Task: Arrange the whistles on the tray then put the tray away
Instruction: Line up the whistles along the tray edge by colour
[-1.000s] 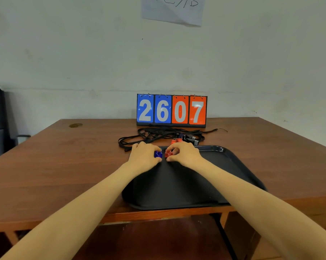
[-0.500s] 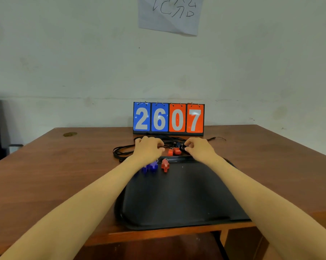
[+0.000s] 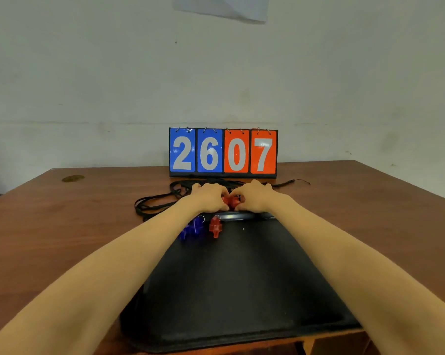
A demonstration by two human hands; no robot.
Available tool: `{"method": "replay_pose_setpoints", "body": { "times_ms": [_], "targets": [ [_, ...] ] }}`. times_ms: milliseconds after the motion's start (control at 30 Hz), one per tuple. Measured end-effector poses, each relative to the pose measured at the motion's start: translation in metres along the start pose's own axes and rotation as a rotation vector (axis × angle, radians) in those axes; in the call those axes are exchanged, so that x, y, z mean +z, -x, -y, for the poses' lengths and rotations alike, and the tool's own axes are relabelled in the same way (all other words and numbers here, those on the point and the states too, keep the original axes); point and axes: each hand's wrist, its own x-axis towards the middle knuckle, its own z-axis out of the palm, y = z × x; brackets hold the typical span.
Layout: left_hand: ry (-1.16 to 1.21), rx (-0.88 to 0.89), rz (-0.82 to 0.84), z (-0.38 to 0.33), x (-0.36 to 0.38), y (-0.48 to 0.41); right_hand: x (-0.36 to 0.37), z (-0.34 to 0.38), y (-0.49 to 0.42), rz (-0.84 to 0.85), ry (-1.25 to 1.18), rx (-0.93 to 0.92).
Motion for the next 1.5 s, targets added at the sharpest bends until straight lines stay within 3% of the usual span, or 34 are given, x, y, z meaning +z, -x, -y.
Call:
{"method": "replay_pose_setpoints", "body": {
  "times_ms": [367,567,767,1000,1167,1333,1500],
  "targets": [
    [-0.027,-0.118,-0.169,0.004,0.004,0.002,0.007,-0.001,0.01,-0.271,-0.209,0.052],
    [0.264,-0.143,-0.397,0.011,-0.003,0.018,0.002,0.0,0.042,-0.453,-0.523,0.106],
    [0.434,-0.135,-0.537,0.008,-0.013,0.042,-0.003,0.012,0.078,-0.385,-0.627,0.155],
    [0.603,-0.083,-0.726,-0.008,-0.039,0.08,0.006,0.028,0.1,-0.19,-0.724,0.256],
    [0.736,-0.108,-0.734,-0.008,-0.038,0.093,0.018,0.037,0.093,-0.154,-0.704,0.332],
    [0.743,-0.117,-0.721,-0.005,-0.035,0.095,0.024,0.041,0.086,-0.164,-0.56,0.403],
    [0.75,-0.128,-0.722,-0.001,-0.031,0.093,0.023,0.043,0.083,-0.157,-0.567,0.395]
  ]
}}
